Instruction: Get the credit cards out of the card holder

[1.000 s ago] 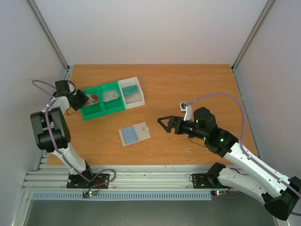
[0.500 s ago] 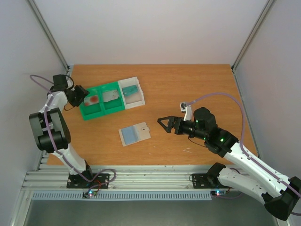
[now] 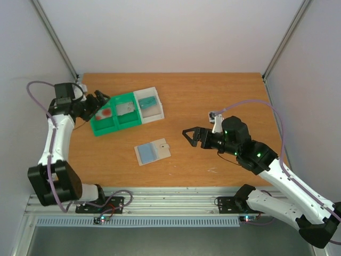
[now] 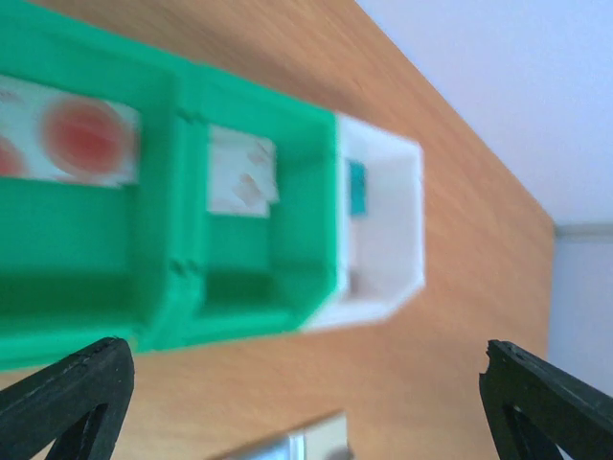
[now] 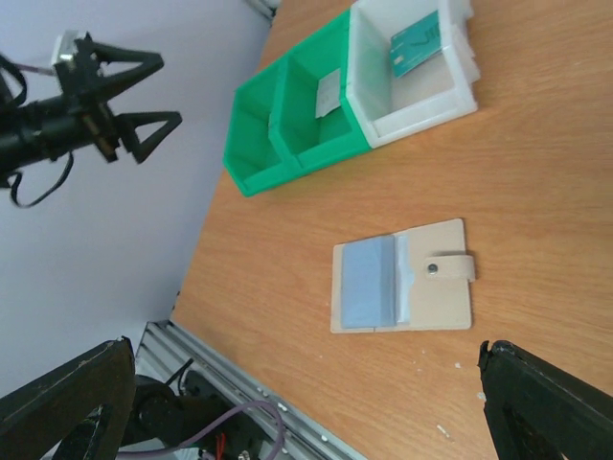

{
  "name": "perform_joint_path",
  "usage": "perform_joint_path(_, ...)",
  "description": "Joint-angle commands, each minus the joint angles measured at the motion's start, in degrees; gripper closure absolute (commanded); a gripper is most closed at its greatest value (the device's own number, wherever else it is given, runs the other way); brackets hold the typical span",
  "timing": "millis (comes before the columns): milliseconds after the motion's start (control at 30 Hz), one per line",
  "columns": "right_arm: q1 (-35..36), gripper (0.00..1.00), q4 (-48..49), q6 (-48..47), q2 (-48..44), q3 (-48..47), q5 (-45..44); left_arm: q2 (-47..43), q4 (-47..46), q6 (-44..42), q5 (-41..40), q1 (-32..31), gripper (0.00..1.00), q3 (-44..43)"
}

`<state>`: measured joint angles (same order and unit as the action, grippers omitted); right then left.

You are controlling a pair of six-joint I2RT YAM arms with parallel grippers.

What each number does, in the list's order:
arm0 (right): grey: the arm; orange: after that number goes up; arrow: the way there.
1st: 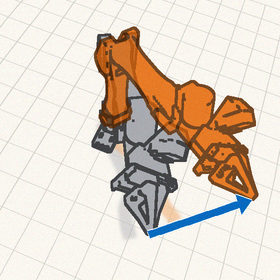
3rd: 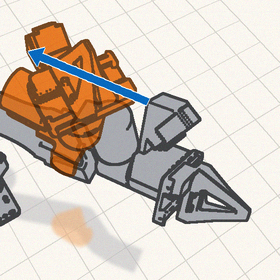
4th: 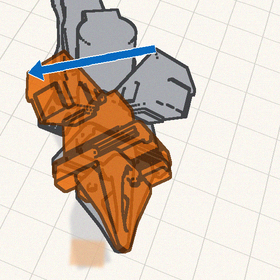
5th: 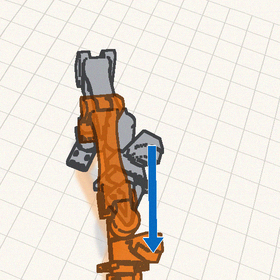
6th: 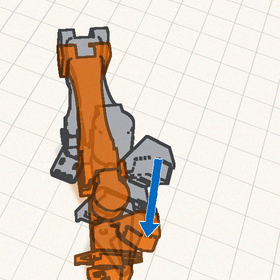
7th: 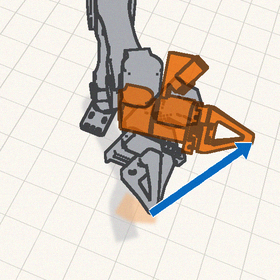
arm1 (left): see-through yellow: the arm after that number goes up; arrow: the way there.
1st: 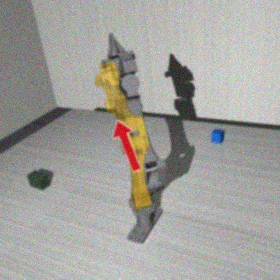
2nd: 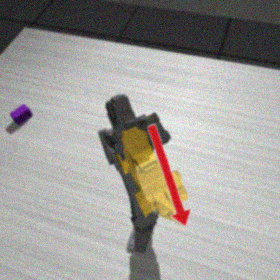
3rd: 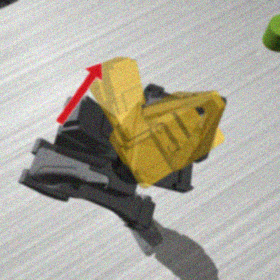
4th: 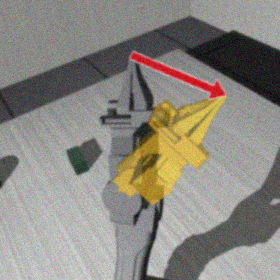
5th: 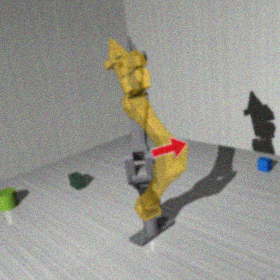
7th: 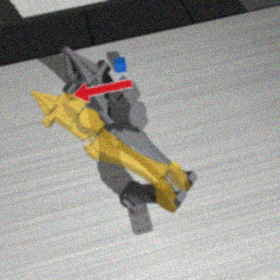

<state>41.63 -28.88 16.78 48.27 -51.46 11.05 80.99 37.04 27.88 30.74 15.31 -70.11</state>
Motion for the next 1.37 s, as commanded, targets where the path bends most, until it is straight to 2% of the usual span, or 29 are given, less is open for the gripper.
perform_joint_path(0,0.0,0.02,-8.2,-2.2,0.9,-5.0,-5.5,-8.1,3.7,-4.4,5.7,-6.1,0.01,5.9)
perform_joint_path(167,0.0,0.02,-14.6,-3.8,2.6,-9.0,-9.7,-18.2,2.5,-3.1,6.6,-13.5,0.01,12.6)
perform_joint_path(300,0.0,0.01,-19.3,-4.7,3.3,-10.9,-12.8,-24.7,4.4,-2.0,6.3,-20.7,0.01,14.4)
perform_joint_path(467,0.0,0.02,-19.5,-4.7,2.7,-10.2,-13.5,-30.7,6.7,-2.5,4.8,-28.0,0.01,15.2)
perform_joint_path(633,-0.1,0.02,-19.5,-4.1,3.0,-9.0,-14.6,-37.2,1.4,1.5,4.5,-32.2,0.01,18.7)
perform_joint_path(1067,-0.1,0.01,-19.3,-4.9,-0.4,-9.5,-14.8,-38.5,1.7,0.6,4.0,-32.9,0.01,16.0)
perform_joint_path(1333,0.0,0.01,-18.7,-4.3,-0.6,-9.1,-13.3,-40.3,1.2,0.4,-0.3,-32.9,0.01,16.2)
